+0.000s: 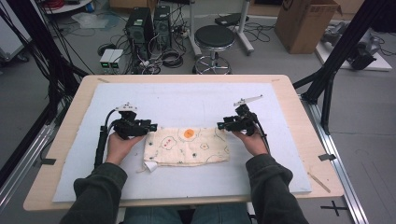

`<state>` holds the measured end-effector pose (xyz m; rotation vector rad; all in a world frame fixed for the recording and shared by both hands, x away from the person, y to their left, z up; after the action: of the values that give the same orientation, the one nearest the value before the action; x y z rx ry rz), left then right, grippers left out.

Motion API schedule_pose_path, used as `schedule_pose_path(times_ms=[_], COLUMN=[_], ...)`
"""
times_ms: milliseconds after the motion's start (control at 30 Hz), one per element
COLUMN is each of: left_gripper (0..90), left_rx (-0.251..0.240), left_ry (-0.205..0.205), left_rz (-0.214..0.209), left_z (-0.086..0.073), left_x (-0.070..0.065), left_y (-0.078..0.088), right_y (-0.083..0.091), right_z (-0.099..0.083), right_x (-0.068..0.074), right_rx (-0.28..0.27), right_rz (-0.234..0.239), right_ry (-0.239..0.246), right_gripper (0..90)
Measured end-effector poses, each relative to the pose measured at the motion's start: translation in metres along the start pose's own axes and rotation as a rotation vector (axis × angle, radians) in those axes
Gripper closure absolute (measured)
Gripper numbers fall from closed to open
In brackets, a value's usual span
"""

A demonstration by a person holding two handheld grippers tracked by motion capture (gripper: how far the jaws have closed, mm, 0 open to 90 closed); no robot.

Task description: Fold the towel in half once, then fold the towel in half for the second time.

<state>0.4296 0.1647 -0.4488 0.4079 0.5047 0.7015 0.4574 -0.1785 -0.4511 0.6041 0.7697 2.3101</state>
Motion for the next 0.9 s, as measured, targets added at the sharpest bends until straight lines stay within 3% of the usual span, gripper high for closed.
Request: schedule_pose_path(times_ms=[900], left_gripper=[49.6], left_rx=[0.027], left_ry=[-0.007], left_rz=[0.004], left_z=[-0.0027], left_x=[0.0004], left_y=[-0.0003], right_y=[0.0025], right_z=[-0.0012], right_x=[-0.0005], right_rx=[0.005], right_rz=[0.007], right_ry=[0.003], right_gripper=[48.5])
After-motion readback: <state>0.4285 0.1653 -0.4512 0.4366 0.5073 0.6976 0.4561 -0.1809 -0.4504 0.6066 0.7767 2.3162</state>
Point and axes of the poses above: each handheld gripper's, and its own axes: y roughly backward along the jaws, z roughly out of its top, x roughly to its left, the point moved 6 cm from there along -y, roughly forward along the jaws, and after that the axes turned 3 degrees about -z, right-handed, at the moved point
